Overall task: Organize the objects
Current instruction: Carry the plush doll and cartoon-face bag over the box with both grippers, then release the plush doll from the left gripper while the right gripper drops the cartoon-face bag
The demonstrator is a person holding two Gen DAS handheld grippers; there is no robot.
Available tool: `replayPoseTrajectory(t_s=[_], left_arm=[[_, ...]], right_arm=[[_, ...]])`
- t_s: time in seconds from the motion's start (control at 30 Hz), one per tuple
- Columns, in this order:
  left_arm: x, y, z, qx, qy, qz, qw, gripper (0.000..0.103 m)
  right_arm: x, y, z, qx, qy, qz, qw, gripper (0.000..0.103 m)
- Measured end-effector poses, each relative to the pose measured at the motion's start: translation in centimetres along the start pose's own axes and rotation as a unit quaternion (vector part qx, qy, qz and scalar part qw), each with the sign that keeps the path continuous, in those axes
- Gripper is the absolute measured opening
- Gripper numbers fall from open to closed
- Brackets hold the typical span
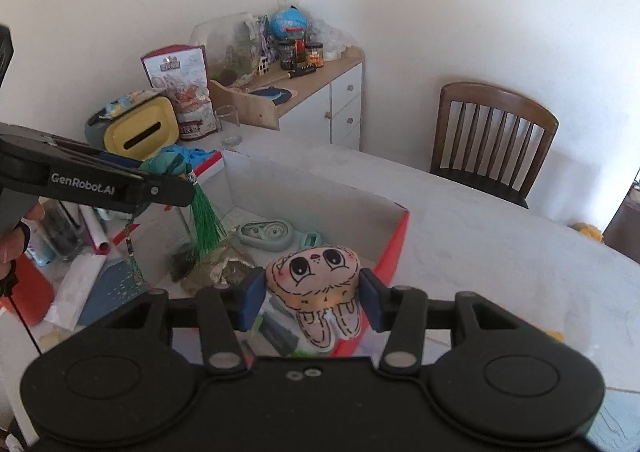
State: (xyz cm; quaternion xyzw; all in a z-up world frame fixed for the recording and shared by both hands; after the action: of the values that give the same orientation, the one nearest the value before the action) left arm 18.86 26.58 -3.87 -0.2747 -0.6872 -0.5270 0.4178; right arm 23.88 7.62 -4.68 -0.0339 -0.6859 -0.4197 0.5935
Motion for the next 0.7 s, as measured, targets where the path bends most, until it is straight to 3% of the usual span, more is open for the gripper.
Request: replayPoseTrajectory(t_s=[0.47, 0.7], left_arm=[[-7.5, 3.1, 0.3, -0.035, 0.012, 0.042, 0.9984, 0.063], [-11.0, 3.4, 0.2, -0.05, 0.001, 0.066, 0.9965, 0.063]], right_arm=[[-8.9, 2.5, 1.7, 0.013, -0.035, 0.061, 0.997, 0.049], [-12.0, 2.5, 1.9, 0.019, -0.04, 0.089, 0.995, 0.048]])
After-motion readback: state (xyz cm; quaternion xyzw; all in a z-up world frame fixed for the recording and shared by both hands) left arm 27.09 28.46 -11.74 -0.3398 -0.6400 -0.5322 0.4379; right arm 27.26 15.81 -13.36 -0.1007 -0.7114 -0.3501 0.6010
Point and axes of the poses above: each gripper's, at about its wrist camera, not at the fingertips, and x roughly against the way its jaws point, z to its left, y to its top, the point moved 3 cm from there along -x, roughly the way its jaws point, and after that the axes turned 14 degrees about z, right-handed, at the moved point
